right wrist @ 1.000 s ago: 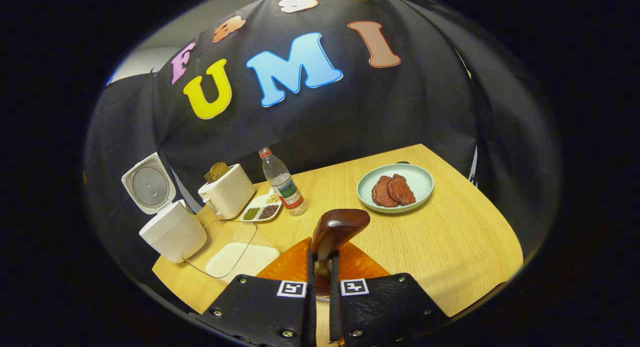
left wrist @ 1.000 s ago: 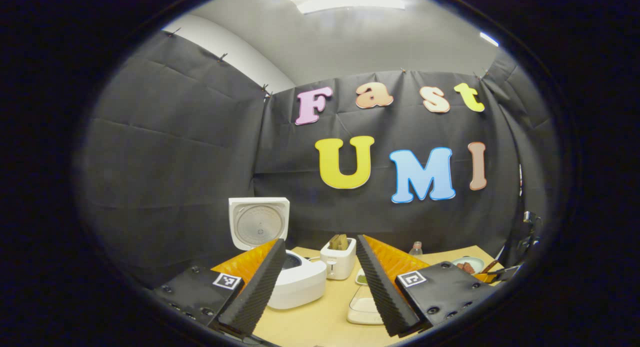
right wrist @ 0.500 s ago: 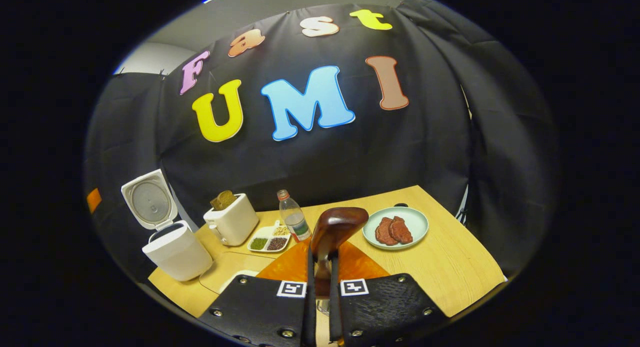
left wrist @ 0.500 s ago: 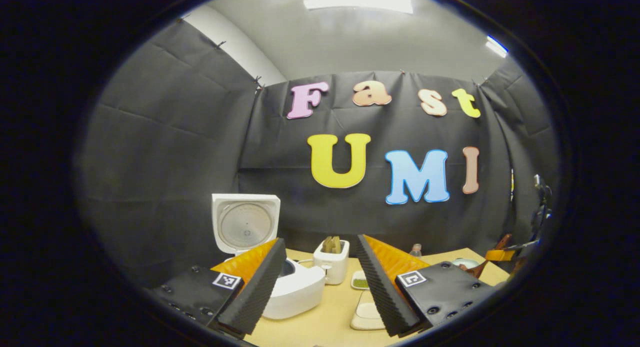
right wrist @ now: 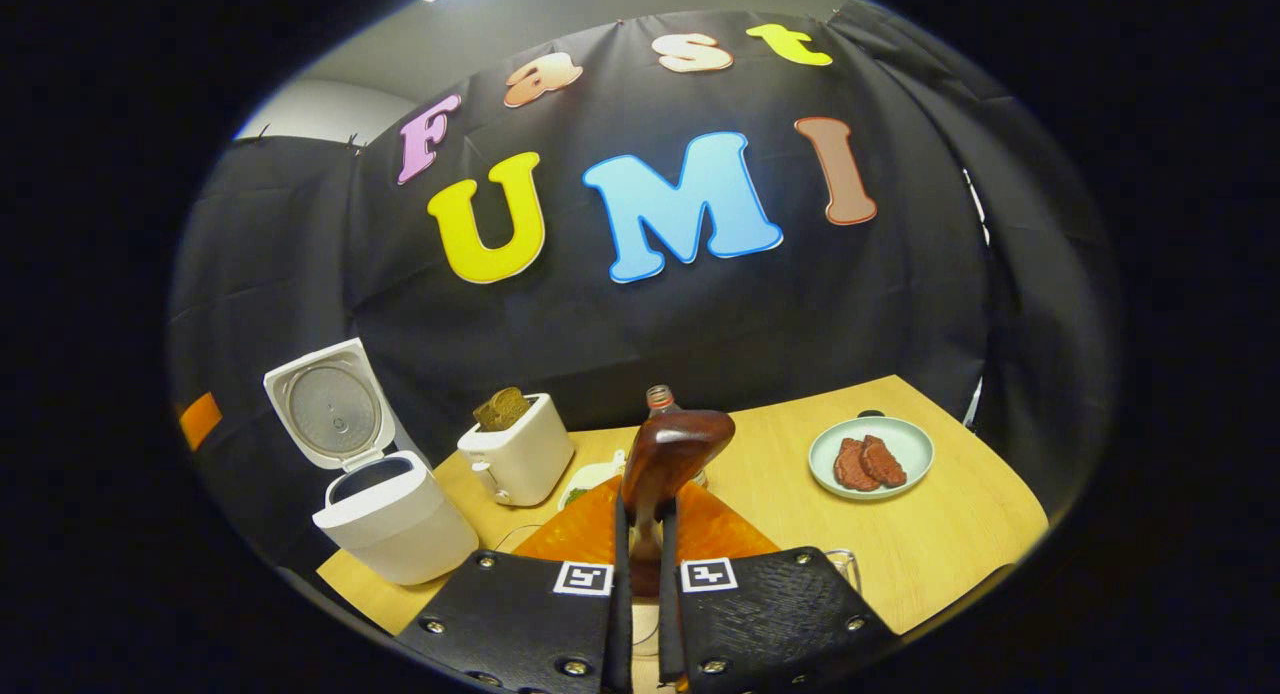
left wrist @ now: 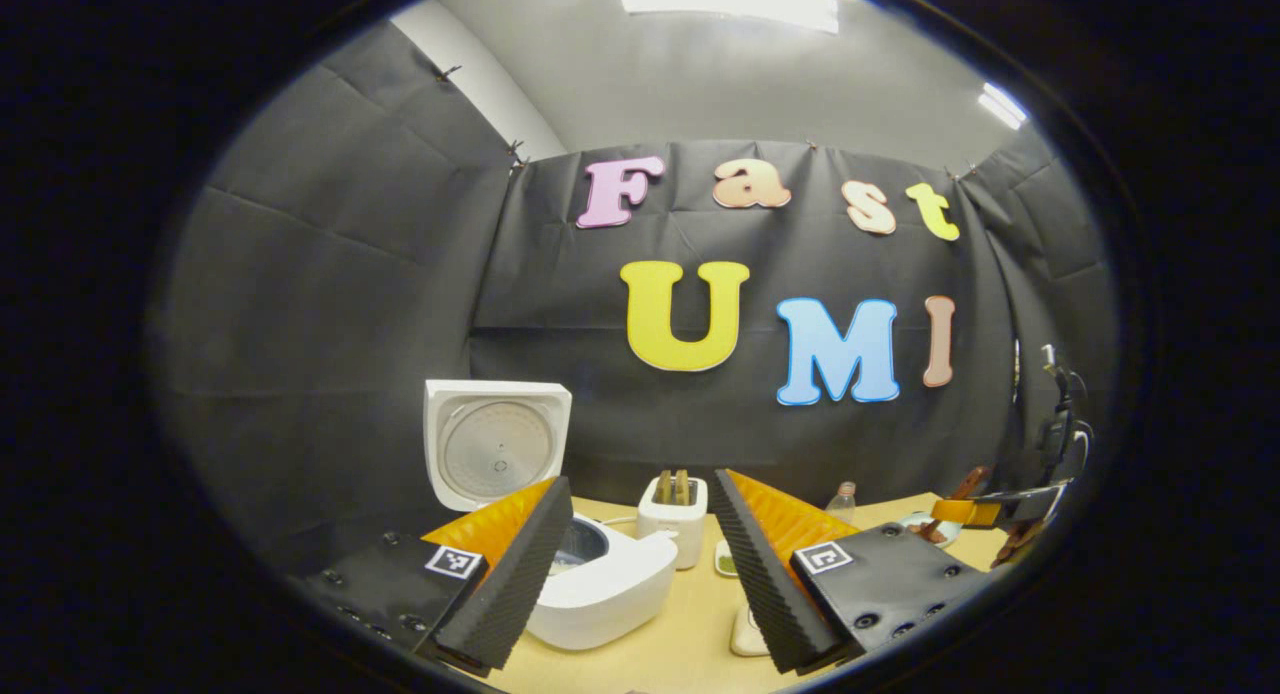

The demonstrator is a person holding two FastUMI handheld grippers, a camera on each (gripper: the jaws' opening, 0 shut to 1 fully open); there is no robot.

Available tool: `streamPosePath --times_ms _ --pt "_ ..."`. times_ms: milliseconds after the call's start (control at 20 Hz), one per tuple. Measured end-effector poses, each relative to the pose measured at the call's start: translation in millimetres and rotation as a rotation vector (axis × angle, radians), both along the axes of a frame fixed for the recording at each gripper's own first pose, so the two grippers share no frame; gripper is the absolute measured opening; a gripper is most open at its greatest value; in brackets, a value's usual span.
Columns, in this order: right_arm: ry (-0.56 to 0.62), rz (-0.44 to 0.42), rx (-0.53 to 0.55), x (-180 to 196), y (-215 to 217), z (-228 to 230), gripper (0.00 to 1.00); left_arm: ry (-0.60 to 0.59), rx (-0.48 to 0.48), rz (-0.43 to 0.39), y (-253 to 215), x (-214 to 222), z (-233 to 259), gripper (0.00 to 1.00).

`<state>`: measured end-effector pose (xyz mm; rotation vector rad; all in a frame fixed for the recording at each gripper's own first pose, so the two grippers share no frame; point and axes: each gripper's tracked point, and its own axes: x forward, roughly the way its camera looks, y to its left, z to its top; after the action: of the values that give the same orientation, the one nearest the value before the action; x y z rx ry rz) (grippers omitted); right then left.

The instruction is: Close the left gripper, press the button to open the rice cooker; take a wooden spoon from the chopstick holder with the right hand, scoop a spoonful of rice and pour it into the rice cooker, then put the wooden spoon back into the chopstick holder.

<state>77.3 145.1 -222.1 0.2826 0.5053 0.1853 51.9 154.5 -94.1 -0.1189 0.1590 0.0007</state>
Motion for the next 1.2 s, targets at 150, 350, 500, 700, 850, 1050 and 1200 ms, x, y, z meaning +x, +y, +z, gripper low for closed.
streamPosePath --times_ms 150,350,500,700,850,1050,1200 --pt "0.006 0.003 -0.056 6 16 -21 0.10 0.007 0.011 -0.013 13 0 -5 0.98" --pt "0.021 0.005 -0.136 13 30 -53 0.11 0.021 0.018 -0.024 30 0 -13 0.98" --pt "0.043 0.014 -0.182 16 41 -75 0.11 0.028 0.017 -0.018 44 -3 -19 0.98" --pt "0.042 0.044 -0.266 11 59 -94 0.11 0.030 0.023 -0.010 59 -5 -23 0.98" --pt "0.059 0.065 -0.222 5 83 -101 0.11 0.033 0.011 -0.002 65 -6 -26 0.99" --pt "0.095 0.085 -0.139 -3 109 -102 0.11 0.039 0.006 0.013 73 -9 -29 0.98" --pt "0.152 0.077 -0.002 -11 122 -103 0.11 0.037 0.003 0.022 78 -12 -31 0.98"
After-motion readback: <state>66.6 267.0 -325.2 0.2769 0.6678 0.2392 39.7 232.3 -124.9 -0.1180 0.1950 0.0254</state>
